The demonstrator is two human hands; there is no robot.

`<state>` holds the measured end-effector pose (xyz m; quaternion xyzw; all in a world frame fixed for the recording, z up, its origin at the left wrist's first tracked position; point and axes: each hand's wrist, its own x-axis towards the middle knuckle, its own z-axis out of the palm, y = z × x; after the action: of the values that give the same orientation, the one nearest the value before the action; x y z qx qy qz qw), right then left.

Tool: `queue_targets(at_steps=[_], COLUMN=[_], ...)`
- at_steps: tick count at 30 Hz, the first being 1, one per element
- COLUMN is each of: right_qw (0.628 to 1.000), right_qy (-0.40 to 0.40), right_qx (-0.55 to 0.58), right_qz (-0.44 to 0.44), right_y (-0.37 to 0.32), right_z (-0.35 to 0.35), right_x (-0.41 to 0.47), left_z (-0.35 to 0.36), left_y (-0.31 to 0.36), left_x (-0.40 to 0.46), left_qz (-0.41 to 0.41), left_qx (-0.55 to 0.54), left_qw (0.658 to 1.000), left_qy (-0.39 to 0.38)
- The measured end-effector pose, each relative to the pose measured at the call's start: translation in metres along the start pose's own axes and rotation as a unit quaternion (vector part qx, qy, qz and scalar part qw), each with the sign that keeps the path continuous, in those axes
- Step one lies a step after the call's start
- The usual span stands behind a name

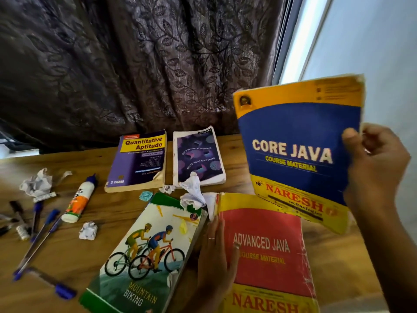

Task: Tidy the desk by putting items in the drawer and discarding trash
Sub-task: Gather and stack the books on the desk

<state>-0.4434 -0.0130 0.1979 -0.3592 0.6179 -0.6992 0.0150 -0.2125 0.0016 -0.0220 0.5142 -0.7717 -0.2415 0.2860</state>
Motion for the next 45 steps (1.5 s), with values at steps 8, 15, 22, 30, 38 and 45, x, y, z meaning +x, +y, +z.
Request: queue_targets(at_steps=[8, 15, 22, 30, 38, 45], right_qw=[0.980, 0.885, 0.878, 0.900, 0.891, 0.926], right_qy=[-0.047, -0.180, -0.163, -0.129, -0.152, -0.157], right_qx=[0.058, 0.020, -0.091, -0.129, -0.312, -0.322], right_qz=[0.185, 0.429, 0.440, 0.397, 0.292, 0.121], right_y=[-0.024, 0.063, 0.102, 0.108, 0.108, 0.089], right_z=[-0.051, -0.028, -0.025, -0.027, -0.020, 0.010], right_x=[-0.001, -0.075, -0.123, -0.117, -0.132, -0.152], left_z=[0.003, -0.006, -0.016, -0.006, -0.010, -0.051], left_y=[0.001, -0.010, -0.005, 0.012, 0.009, -0.001], left_x=[-0.001, -0.002, 0.004, 0.009, 0.011, -0.005], left_qz=[-0.042, -0.237, -0.165, -0.126, -0.118, -0.037], left_qx=[-0.087, -0.312, -0.228, -0.131, -0.171, -0.179], left_qw=[0.995, 0.915, 0.959, 0.983, 0.976, 0.983], left_qy=[0.022, 0.095, 0.018, -0.023, -0.065, -0.024])
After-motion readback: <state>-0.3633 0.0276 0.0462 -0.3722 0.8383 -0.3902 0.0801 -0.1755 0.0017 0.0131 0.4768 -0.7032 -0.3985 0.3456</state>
